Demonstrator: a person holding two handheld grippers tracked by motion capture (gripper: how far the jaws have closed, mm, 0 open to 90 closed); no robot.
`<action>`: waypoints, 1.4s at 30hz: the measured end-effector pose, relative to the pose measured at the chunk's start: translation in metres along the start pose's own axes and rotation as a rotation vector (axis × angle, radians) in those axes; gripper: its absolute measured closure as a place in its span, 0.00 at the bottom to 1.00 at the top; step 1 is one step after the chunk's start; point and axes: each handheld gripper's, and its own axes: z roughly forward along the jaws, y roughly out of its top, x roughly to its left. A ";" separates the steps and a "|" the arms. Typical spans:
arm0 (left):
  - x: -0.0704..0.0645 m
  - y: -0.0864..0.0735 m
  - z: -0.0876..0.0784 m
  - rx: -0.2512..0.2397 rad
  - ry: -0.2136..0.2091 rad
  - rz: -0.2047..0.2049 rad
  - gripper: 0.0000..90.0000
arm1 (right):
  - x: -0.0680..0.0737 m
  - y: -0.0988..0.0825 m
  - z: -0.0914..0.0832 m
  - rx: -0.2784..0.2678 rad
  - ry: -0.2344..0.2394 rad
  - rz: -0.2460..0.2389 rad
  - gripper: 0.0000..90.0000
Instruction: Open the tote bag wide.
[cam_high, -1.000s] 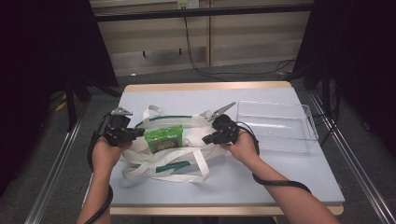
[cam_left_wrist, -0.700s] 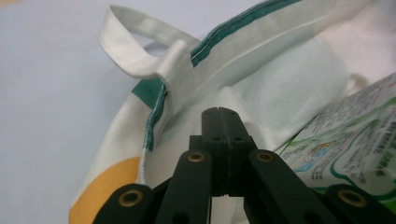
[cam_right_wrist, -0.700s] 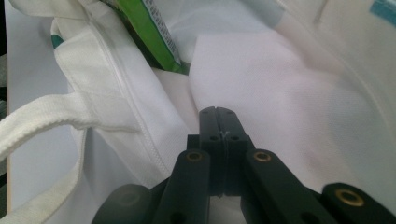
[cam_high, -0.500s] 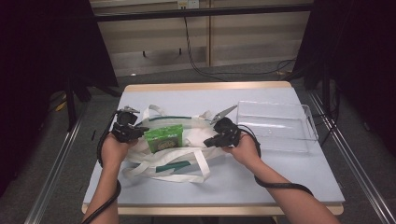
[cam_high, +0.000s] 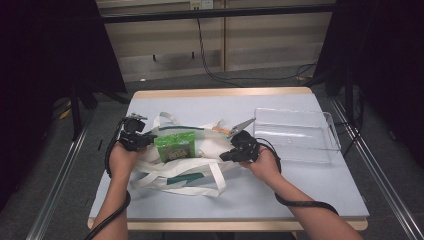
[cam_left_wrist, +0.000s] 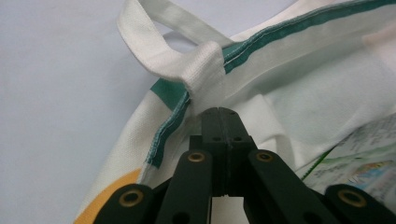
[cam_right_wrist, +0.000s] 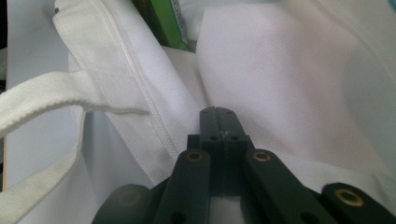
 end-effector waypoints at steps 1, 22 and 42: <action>0.000 0.000 0.001 0.003 0.005 0.005 1.00 | 0.000 -0.001 0.000 -0.002 0.002 -0.006 1.00; 0.007 0.000 0.022 0.037 0.015 -0.015 1.00 | 0.002 -0.015 0.004 0.000 0.003 -0.022 1.00; -0.006 0.002 0.016 0.003 -0.017 0.017 1.00 | 0.010 -0.001 -0.004 -0.030 0.033 -0.024 0.99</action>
